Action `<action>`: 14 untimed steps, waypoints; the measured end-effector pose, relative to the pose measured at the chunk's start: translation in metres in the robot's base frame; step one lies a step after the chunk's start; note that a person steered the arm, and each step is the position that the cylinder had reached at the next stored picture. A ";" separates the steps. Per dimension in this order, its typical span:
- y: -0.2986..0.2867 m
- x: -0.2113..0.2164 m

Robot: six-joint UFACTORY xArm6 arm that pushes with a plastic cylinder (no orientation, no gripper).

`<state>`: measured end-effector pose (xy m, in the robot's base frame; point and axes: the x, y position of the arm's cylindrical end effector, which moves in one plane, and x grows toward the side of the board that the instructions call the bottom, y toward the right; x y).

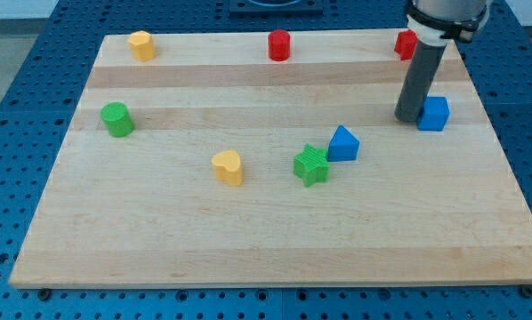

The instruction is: Push the blue triangle to the bottom left

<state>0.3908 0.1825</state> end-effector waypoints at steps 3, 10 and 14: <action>-0.012 0.010; -0.192 0.056; -0.217 0.104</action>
<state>0.4952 -0.0341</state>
